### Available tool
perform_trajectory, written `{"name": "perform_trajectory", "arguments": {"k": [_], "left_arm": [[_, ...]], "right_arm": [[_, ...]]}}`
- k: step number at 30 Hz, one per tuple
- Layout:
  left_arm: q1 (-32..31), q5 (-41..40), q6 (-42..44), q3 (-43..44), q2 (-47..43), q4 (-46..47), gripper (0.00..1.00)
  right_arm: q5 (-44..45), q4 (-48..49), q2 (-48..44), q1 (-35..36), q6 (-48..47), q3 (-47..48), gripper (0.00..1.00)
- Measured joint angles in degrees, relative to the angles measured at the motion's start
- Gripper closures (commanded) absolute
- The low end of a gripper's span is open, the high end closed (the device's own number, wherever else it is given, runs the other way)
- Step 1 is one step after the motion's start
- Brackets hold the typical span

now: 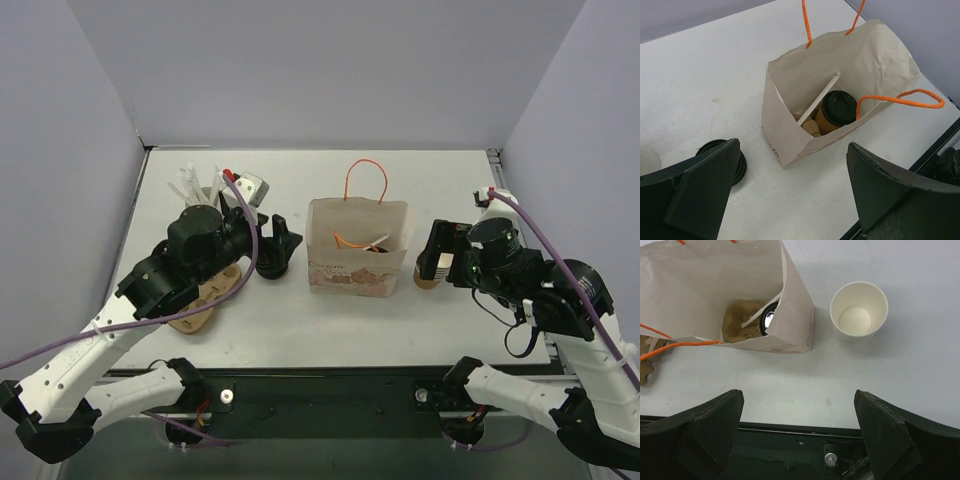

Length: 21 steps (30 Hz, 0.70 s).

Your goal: Pack the takeout coffee

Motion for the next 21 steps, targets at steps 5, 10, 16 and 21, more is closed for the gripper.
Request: {"name": "perform_trajectory", "arguments": {"k": [5, 10, 16, 21], "left_arm": [[0.0, 0.7, -0.42, -2.43, -1.66, 0.76, 0.03], [0.0, 0.74, -0.31, -2.54, -2.12, 1.66, 0.03], [0.0, 0.74, 0.0, -2.54, -2.36, 3.37, 0.03], [0.0, 0.74, 0.07, -2.54, -2.36, 3.67, 0.03]], "right_arm": [[0.63, 0.61, -1.4, 0.0, 1.07, -1.73, 0.0], [1.07, 1.73, -2.25, 0.0, 1.14, -2.32, 0.0], [1.07, 2.45, -2.58, 0.0, 1.11, -2.56, 0.0], [1.07, 2.64, -2.6, 0.0, 1.09, -2.73, 0.0]]}}
